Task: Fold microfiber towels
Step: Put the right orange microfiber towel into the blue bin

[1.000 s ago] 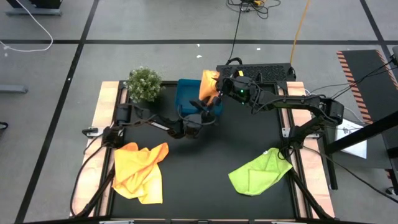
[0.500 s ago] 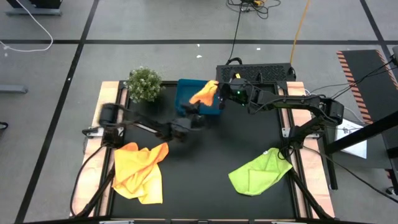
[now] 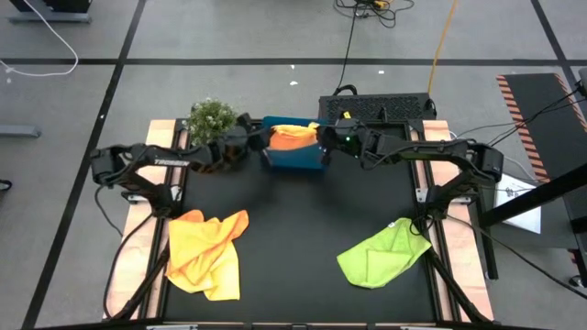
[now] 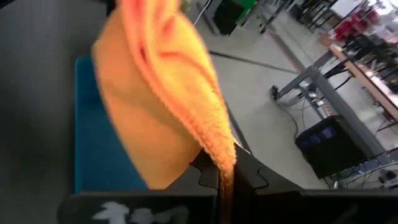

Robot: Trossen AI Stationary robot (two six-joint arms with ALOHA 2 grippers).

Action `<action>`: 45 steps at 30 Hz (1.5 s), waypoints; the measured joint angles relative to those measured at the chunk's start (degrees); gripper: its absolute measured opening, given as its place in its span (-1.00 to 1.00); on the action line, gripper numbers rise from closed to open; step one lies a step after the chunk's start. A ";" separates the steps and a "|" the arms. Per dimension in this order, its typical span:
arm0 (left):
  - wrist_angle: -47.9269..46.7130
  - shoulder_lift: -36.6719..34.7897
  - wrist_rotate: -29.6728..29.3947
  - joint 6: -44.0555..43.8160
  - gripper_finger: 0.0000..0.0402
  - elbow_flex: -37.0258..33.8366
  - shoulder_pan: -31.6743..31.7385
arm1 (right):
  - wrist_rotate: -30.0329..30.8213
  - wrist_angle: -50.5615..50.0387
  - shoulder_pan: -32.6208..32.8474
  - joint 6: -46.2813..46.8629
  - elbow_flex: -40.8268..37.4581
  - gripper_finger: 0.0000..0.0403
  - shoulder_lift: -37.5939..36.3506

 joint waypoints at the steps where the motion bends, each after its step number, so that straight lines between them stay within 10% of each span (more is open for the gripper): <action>1: -0.04 0.36 1.05 -0.18 -0.99 0.00 1.11 | 0.10 0.02 0.11 -0.45 0.00 -1.00 0.83; 13: 3.88 7.06 12.48 -4.88 -1.00 0.13 9.73 | 3.26 3.51 -2.62 -2.17 0.02 -1.00 5.05; 45: -10.96 9.61 10.20 -13.61 -1.00 5.33 7.27 | -3.78 -2.52 -1.87 2.90 0.01 -1.00 4.38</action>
